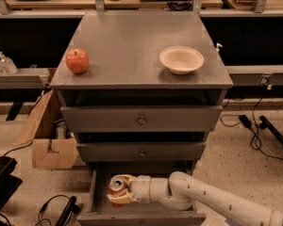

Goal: Place coke can into bottom drawer

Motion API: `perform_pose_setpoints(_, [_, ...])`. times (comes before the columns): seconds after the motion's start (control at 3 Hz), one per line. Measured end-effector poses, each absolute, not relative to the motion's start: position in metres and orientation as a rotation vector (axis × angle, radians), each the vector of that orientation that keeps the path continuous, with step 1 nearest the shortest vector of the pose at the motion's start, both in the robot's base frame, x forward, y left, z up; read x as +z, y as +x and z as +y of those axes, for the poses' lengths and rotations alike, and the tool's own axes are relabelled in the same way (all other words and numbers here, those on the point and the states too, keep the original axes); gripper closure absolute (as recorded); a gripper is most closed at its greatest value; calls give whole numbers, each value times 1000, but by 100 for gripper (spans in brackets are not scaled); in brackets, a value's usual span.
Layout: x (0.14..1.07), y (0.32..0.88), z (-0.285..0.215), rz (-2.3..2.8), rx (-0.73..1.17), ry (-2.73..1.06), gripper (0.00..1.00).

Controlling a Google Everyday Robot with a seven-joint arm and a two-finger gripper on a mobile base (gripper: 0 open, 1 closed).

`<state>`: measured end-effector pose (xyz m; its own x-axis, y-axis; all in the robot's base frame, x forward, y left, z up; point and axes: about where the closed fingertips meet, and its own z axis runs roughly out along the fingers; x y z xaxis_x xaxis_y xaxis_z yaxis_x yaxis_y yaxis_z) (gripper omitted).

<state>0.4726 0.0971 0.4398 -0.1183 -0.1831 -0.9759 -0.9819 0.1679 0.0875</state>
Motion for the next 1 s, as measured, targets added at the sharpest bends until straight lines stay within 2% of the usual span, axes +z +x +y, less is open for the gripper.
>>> perform_pose_setpoints(0.67, [407,493,105,1508,1089,-1147,100])
perform_pose_setpoints(1.0, [329,510,129,1500,1169,-1204,100])
